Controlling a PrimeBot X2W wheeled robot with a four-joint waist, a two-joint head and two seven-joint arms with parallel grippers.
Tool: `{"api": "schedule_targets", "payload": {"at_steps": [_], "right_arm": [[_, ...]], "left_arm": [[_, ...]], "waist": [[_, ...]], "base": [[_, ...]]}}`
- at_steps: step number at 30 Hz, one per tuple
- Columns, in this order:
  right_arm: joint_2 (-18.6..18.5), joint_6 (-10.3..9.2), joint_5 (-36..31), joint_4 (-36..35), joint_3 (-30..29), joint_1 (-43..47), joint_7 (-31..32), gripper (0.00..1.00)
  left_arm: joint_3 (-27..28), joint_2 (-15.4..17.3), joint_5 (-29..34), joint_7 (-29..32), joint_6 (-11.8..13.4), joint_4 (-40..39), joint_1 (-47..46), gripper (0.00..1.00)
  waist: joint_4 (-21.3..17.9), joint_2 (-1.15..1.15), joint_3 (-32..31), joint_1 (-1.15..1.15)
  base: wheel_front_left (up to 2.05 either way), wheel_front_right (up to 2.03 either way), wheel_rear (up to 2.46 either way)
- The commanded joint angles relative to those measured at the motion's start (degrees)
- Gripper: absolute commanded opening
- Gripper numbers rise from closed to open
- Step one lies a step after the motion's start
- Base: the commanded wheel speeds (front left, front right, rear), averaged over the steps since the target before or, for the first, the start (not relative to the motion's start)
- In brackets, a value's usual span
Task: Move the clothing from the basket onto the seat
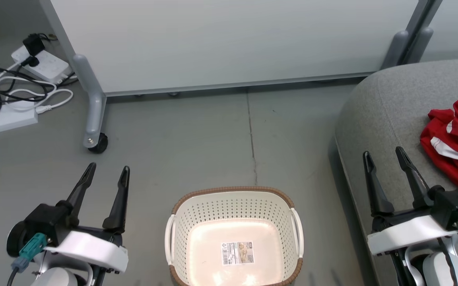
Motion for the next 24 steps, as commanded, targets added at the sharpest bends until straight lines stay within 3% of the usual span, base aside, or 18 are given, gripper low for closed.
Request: {"api": "schedule_targets", "payload": {"at_steps": [1, 17, 24], "right_arm": [[-0.3, 0.01, -0.43, -0.43, -0.29, 0.99, 0.32, 1.0], [-0.3, 0.01, 1.01, -5.45, -3.07, 7.89, 2.75, 1.0], [-0.29, 0.01, 1.62, -6.96, -4.04, 9.62, 3.33, 1.0]], "left_arm": [[0.76, 0.37, -0.05, -0.36, 0.48, -0.25, 1.08, 1.0], [6.87, 1.06, 1.79, -0.36, 1.02, -2.85, 10.35, 1.0], [9.25, -0.42, 2.61, -0.36, 1.36, -4.78, 12.93, 1.0]], "waist": [[0.29, 0.0, -0.78, 0.0], [0.75, 0.0, -4.39, 0.0], [0.91, 0.0, -4.88, 0.0]], "base": [[0.0, 0.0, 0.0], [0.0, 0.0, 0.0], [0.0, 0.0, 0.0]]}}
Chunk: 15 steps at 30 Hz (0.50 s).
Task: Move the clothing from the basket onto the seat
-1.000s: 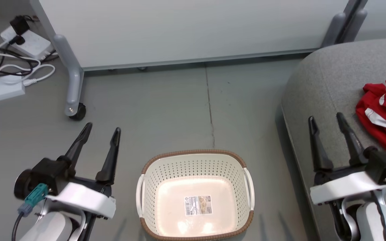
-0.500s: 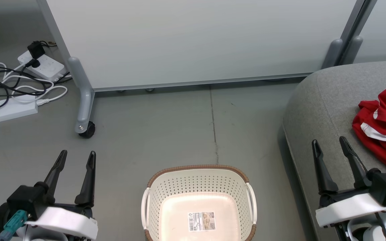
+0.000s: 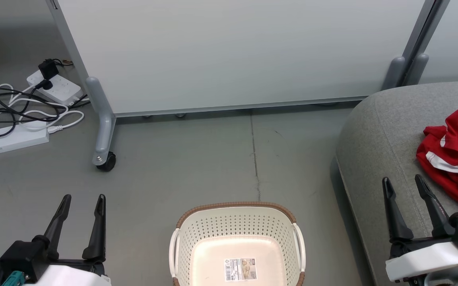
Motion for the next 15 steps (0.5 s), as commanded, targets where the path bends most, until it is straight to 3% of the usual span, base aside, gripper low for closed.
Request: {"api": "schedule_targets", "payload": {"at_steps": [1, 15], "right_arm": [[-0.29, 0.01, 0.42, -0.56, -0.38, 0.68, 0.21, 1.0], [-0.29, 0.01, 0.64, -1.0, -1.28, 0.73, 0.66, 1.0]], "left_arm": [[0.94, -0.2, 0.88, -0.28, 0.03, -0.45, 0.72, 1.0], [5.47, -4.62, 5.19, -0.27, -3.31, 0.3, 1.03, 1.0]], "waist": [[0.06, 0.0, -0.02, 0.0], [0.33, 0.0, 0.37, 0.0]], "base": [[0.0, 0.0, 0.0], [0.0, 0.0, 0.0]]}}
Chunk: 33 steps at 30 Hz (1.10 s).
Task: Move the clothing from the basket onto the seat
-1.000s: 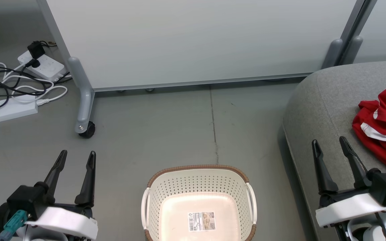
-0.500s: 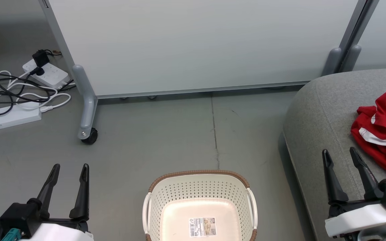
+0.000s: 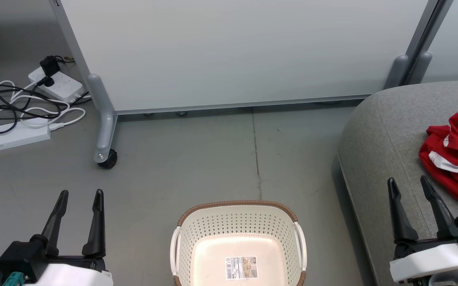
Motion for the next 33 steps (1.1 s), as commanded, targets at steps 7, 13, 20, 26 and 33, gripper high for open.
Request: {"api": "schedule_targets", "payload": {"at_steps": [7, 13, 20, 26, 33], "right_arm": [[-0.29, 0.01, 0.66, 0.5, -0.12, -0.32, -0.17, 1.0], [-0.29, 0.01, 0.74, 0.9, 0.04, -0.33, -0.55, 1.0], [-0.3, 0.01, 0.95, 1.52, 0.23, -0.5, -0.58, 1.0], [-0.29, 0.01, 0.87, 1.84, 0.2, -0.04, -0.38, 1.0], [-0.29, 0.01, 1.03, 1.98, 0.36, -0.02, -0.26, 1.0]], "left_arm": [[2.55, -2.87, 1.97, -0.27, -1.61, 1.67, -0.55, 1.0], [3.73, -4.39, 5.06, -0.25, -1.73, 2.89, -0.67, 1.0], [3.97, -4.92, 7.56, -0.25, -2.21, 4.23, -0.6, 1.0], [3.45, -4.76, 8.15, -0.25, -2.44, 5.93, -0.64, 1.0], [2.99, -4.6, 8.21, -0.02, -2.22, 6.87, -0.78, 1.0]], "waist": [[-0.09, 0.0, 0.02, 0.0], [-0.14, 0.0, -0.04, 0.0], [-0.44, 0.0, -0.34, 0.0], [-0.67, 0.0, -0.92, 0.0], [-0.72, 0.0, -1.27, 0.0]], "base": [[0.0, 0.0, 0.0], [0.0, 0.0, 0.0], [0.0, 0.0, 0.0], [0.0, 0.0, 0.0], [0.0, 0.0, 0.0]]}}
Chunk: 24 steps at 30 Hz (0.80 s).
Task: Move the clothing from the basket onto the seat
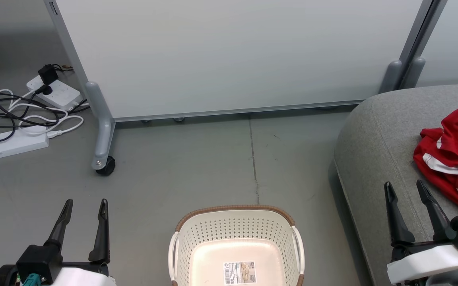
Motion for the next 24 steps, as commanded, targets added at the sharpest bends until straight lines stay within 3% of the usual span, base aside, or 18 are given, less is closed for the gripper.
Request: {"api": "schedule_targets", "payload": {"at_steps": [1, 14, 15, 18, 24], "right_arm": [[-0.28, 0.01, 0.31, 0.17, -0.09, 0.05, -0.08, 1.0], [-0.28, 0.01, 0.43, 0.03, -0.19, 0.13, 0.51, 1.0], [0.03, 0.0, 0.36, 0.15, -0.15, 0.06, 0.15, 0.0], [-0.15, 0.0, 1.12, 2.16, -0.77, 0.18, 0.89, 0.0], [-4.84, 0.0, 7.36, 7.85, -6.16, -2.34, 8.01, 0.0]], "left_arm": [[0.0, 0.23, 0.16, -0.13, 0.01, 0.33, -0.68, 1.0], [-0.56, 0.49, -0.18, 0.0, -0.15, 1.62, -1.12, 1.0], [-0.66, 0.1, -0.11, 0.08, 0.02, 1.65, -0.09, 0.0], [-1.34, -0.93, -0.67, 0.08, 0.11, 2.29, 0.66, 0.0], [-2.83, -2.16, -6.37, 0.05, -1.18, 1.84, 0.22, 0.0]], "waist": [[0.02, 0.0, -0.1, 0.0], [0.01, 0.0, -0.52, 0.0], [0.01, 0.0, -0.52, 0.0], [0.01, 0.0, -0.47, 0.0], [0.12, 0.0, -0.28, 0.0]], "base": [[0.0, 0.0, 0.0], [0.0, 0.0, 0.0], [0.0, 0.0, 0.0], [0.0, 0.0, 0.0], [0.0, 0.0, 0.0]]}}
